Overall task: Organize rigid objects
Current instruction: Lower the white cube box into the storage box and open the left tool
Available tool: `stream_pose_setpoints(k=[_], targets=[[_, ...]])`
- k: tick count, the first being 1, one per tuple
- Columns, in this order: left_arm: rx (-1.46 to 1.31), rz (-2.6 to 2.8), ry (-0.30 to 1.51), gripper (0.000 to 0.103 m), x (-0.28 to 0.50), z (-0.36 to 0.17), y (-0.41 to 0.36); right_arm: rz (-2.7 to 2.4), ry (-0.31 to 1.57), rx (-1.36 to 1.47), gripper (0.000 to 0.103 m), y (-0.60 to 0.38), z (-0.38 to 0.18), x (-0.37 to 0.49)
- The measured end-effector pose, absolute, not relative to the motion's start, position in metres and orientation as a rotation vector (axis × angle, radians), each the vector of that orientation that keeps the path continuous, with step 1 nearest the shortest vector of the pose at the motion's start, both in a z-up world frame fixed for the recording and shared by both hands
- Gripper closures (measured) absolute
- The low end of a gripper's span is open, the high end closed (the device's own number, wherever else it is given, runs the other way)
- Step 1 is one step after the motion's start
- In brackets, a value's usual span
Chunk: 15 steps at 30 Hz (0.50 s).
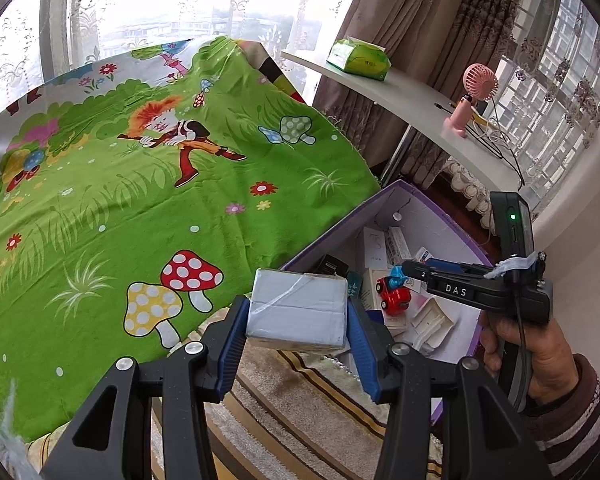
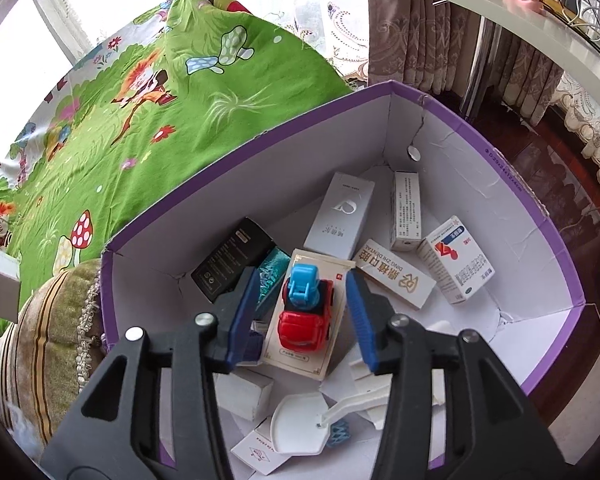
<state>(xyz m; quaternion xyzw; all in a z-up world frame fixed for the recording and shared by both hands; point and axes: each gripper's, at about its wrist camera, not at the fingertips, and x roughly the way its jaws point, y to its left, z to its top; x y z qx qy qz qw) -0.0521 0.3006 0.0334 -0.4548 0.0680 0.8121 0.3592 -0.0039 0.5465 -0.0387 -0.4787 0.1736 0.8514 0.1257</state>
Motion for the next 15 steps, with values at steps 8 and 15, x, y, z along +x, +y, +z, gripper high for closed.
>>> stream_pose_setpoints(k=[8, 15], targets=[[-1.182, 1.889, 0.173, 0.053, -0.008, 0.029, 0.338, 2.491, 0.393, -1.266, 0.032, 0.550, 0.003, 0.035], [-1.239, 1.818, 0.193, 0.035, 0.016, 0.019, 0.349, 2.493, 0.323, -1.241, 0.026, 0.547, 0.021, 0.077]])
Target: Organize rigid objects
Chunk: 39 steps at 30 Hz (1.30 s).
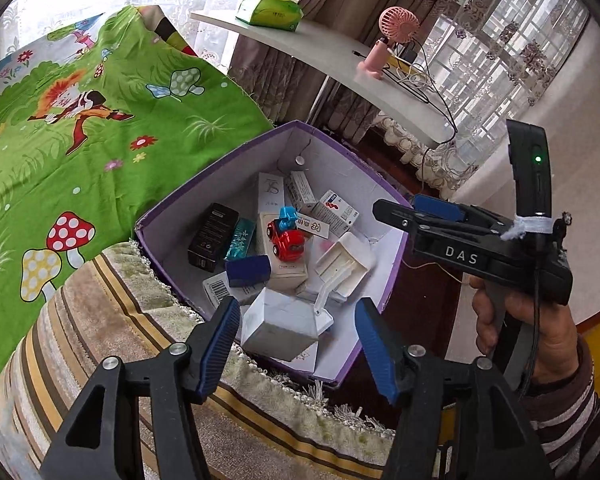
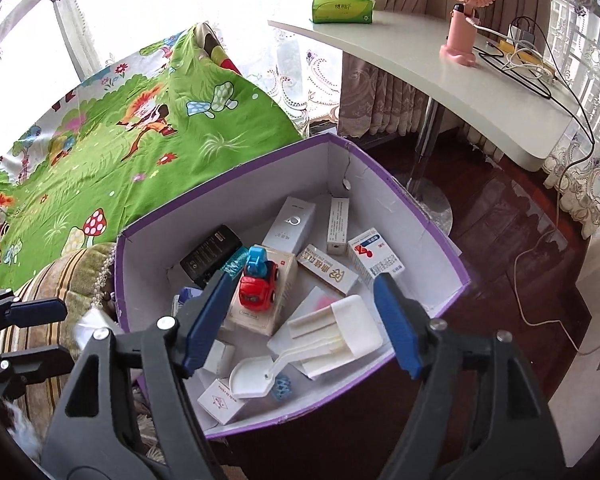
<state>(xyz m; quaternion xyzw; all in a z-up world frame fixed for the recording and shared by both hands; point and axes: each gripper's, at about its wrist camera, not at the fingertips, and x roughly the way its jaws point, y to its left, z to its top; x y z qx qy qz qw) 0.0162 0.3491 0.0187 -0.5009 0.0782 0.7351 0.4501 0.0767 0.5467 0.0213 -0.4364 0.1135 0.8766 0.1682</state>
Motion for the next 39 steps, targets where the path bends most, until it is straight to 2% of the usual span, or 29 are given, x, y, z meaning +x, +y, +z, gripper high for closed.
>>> stream_pose_setpoints(k=[1, 9, 15, 22, 33, 39], targets=[[-1.241, 1.820, 0.200, 0.033, 0.018, 0.019, 0.349, 2.487, 0.316, -1.238, 0.026, 0.547, 0.022, 0.082], [-1.262, 1.866, 0.171, 0.031, 0.031, 0.019, 0.329, 2.458, 0.248, -1.236, 0.025, 0.543, 0.024, 0.105], [-1.270, 1.946, 0.193, 0.029, 0.042, 0.018, 0.317, 2.464, 0.225, -1.235, 0.018, 0.527, 0.030, 0.115], [-1.237, 1.966, 0.255, 0.016, 0.055, 0.013, 0.320, 2.450, 0.215, -1.261, 0.015, 0.512, 0.029, 0.127], [-1.239, 1.937, 0.191, 0.002, 0.053, 0.010, 0.322, 2.431, 0.197, -1.286, 0.014, 0.508, 0.027, 0.130], [-1.256, 1.934, 0.129, 0.000, 0.047, 0.010, 0.321, 2.427, 0.202, -1.295, 0.014, 0.510, 0.025, 0.129]])
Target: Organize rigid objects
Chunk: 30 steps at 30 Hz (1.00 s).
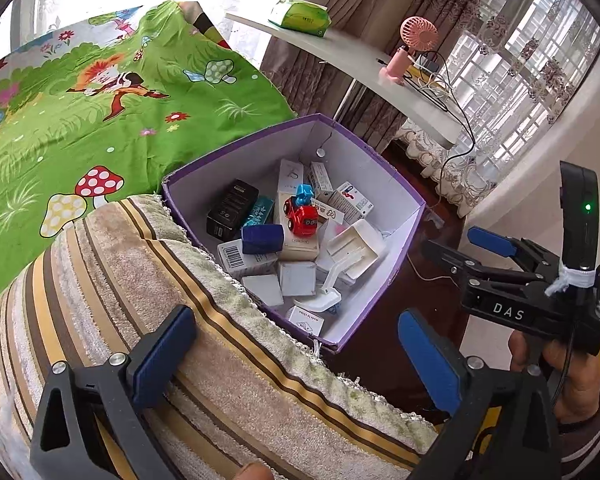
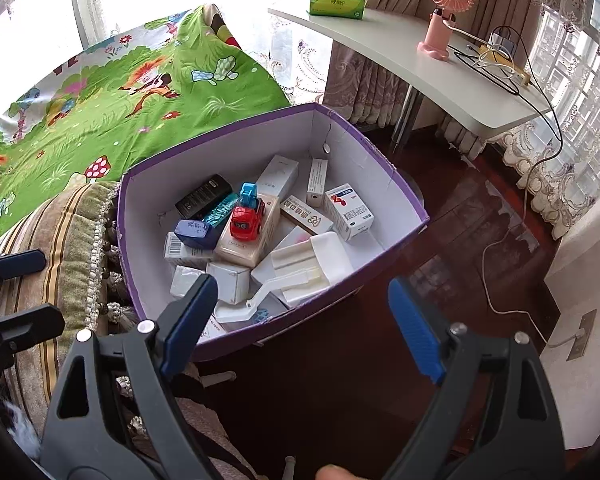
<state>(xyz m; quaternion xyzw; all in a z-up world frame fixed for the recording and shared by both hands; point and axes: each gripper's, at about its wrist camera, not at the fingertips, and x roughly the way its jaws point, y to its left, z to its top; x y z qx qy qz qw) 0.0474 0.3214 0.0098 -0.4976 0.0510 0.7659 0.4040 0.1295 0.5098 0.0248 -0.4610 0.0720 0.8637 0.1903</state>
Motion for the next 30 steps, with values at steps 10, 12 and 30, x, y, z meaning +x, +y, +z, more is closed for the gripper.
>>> stream_pose_setpoints(k=[10, 12, 30], targets=[[-1.284, 1.977, 0.155, 0.000, 0.0424, 0.0077, 0.3248, 2.429, 0.188, -1.302, 0.014, 0.5077, 0.0251, 0.1284], [-1.292, 1.975, 0.151, 0.000, 0.0413, 0.0068, 0.3250, 2.430, 0.184, -1.304, 0.014, 0.5074, 0.0253, 0.1282], [-1.295, 1.975, 0.173, 0.000, 0.0416, 0.0053, 0.3264, 2.430, 0.184, -1.315, 0.014, 0.5071, 0.0244, 0.1266]])
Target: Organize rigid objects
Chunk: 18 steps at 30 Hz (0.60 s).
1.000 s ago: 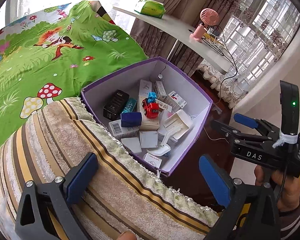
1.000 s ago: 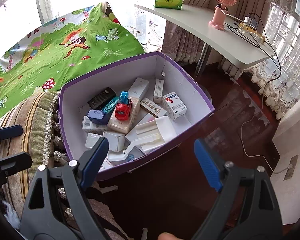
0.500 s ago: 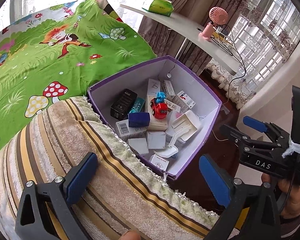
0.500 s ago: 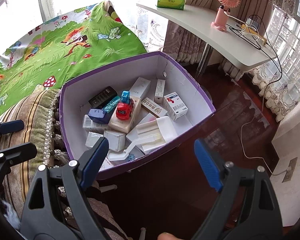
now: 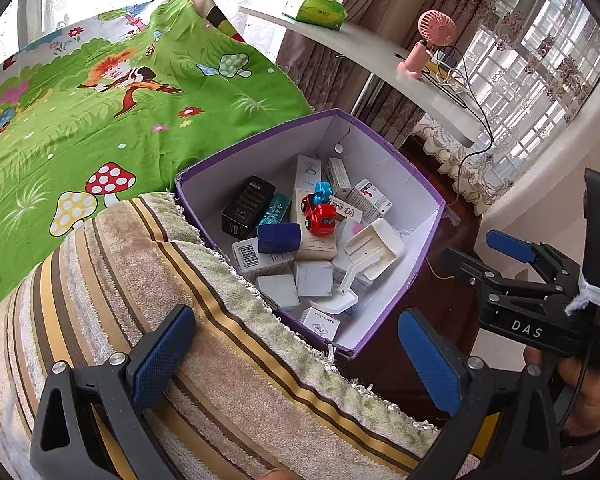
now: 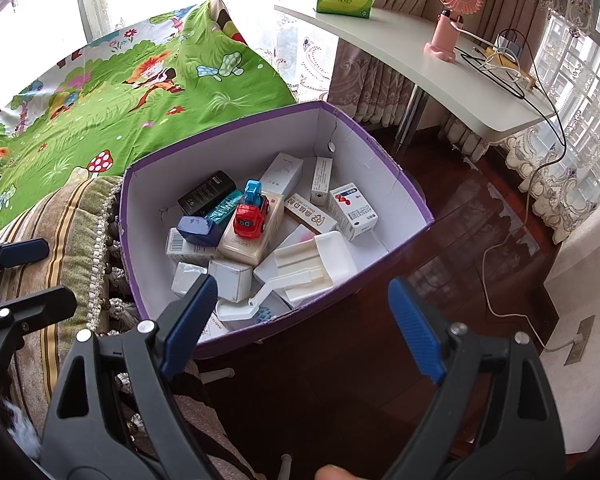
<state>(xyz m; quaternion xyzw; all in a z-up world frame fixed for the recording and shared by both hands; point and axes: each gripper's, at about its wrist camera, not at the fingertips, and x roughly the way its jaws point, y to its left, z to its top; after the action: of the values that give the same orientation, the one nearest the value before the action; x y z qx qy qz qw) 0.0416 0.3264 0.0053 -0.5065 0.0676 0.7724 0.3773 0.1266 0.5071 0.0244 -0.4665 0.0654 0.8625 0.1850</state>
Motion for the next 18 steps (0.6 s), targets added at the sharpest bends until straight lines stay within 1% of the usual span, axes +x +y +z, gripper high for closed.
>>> stream_pose_setpoints(k=[18], targets=[[-1.292, 1.970, 0.169, 0.000, 0.0436, 0.0052, 0.3262, 2.428, 0.185, -1.321, 0.014, 0.5070, 0.0226, 0.1269]])
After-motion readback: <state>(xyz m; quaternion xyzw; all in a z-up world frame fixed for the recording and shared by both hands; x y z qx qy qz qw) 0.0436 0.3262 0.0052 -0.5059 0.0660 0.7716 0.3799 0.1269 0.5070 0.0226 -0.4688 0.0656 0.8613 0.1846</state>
